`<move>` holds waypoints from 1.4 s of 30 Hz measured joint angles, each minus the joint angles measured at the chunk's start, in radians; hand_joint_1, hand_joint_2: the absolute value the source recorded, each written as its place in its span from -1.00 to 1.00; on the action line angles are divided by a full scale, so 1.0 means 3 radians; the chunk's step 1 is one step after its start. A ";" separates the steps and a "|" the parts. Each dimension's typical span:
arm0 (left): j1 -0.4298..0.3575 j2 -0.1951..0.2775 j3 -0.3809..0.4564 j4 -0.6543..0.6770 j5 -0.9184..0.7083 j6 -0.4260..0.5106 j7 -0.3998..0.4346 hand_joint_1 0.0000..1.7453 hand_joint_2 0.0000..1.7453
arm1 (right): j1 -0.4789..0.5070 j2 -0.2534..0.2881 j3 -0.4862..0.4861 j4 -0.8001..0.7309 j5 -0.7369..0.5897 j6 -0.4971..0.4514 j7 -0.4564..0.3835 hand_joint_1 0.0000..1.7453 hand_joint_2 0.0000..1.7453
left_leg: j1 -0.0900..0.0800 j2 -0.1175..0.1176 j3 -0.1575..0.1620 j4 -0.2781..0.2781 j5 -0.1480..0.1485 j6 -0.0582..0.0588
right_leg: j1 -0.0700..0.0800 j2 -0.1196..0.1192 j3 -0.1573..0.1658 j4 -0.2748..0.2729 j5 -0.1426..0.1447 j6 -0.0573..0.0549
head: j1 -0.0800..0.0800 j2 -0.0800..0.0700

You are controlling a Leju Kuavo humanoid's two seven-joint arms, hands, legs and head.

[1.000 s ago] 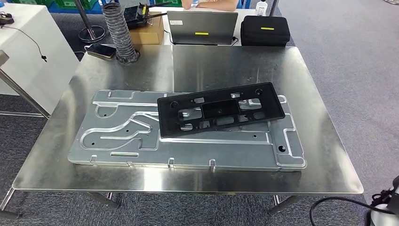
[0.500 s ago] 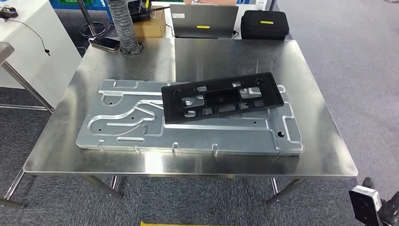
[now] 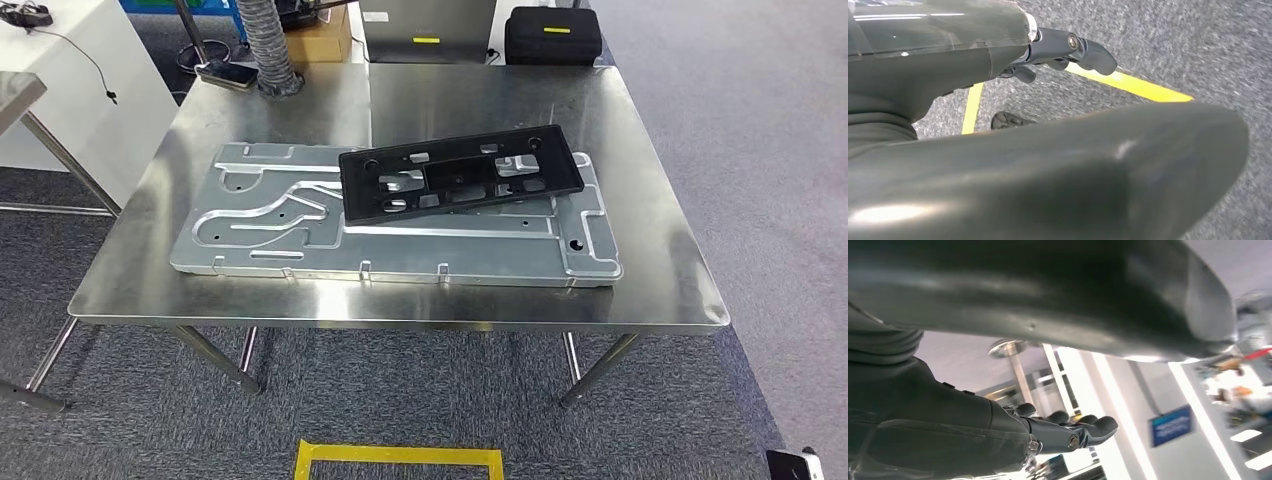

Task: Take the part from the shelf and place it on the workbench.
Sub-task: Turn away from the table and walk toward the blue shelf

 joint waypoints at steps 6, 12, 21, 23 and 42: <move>0.0002 -0.0041 0.0048 0.0004 -0.0001 0.0000 -0.0013 -1.00 -1.00 | -0.0097 -0.0225 -0.0223 0.1062 0.0492 -0.0304 0.0389 -1.00 -1.00 | 0.0012 0.0032 -0.0162 -0.0120 0.0185 0.0123 | -0.0023 0.0019 -0.0149 0.0273 -0.0309 0.0115 | 0.0000 0.0000; 0.0007 -0.0049 0.0051 0.0004 -0.0072 -0.0028 0.0015 -1.00 -1.00 | -0.0162 -0.0267 -0.0202 0.1980 0.1152 -0.0148 0.1298 -1.00 -1.00 | 0.0004 0.0043 -0.0494 -0.0061 0.0414 0.0099 | -0.0046 0.0017 0.0077 0.0705 -0.0424 0.0143 | 0.0000 0.0000; 0.0003 -0.0065 0.0030 0.0005 -0.0200 -0.0059 0.0136 -1.00 -1.00 | -0.0248 -0.0144 -0.0100 0.2590 0.1373 0.0902 0.2521 -1.00 -1.00 | 0.0008 0.0035 -0.0714 0.0244 0.0259 -0.0063 | -0.0024 0.0003 0.0517 -0.0152 -0.0352 -0.0061 | -0.0001 0.0000; 0.0004 -0.0078 0.0004 0.0008 -0.0250 -0.0058 0.0182 -1.00 -1.00 | -0.0253 -0.0084 -0.0110 0.2650 0.1288 0.1053 0.2665 -1.00 -1.00 | 0.0011 0.0034 -0.0814 0.0672 -0.0083 -0.0081 | -0.0009 -0.0001 0.0414 -0.0141 -0.0275 -0.0086 | -0.0001 -0.0001; -0.0016 -0.0154 -0.0121 0.0024 -0.0309 -0.0071 0.0401 -1.00 -1.00 | -0.0341 0.0290 -0.0459 0.2837 0.0853 0.1356 0.2755 -1.00 -1.00 | -0.0021 0.0061 -0.0202 -0.0174 0.0245 0.0149 | -0.0017 0.0019 -0.0135 0.0636 -0.0518 0.0088 | 0.0000 0.0000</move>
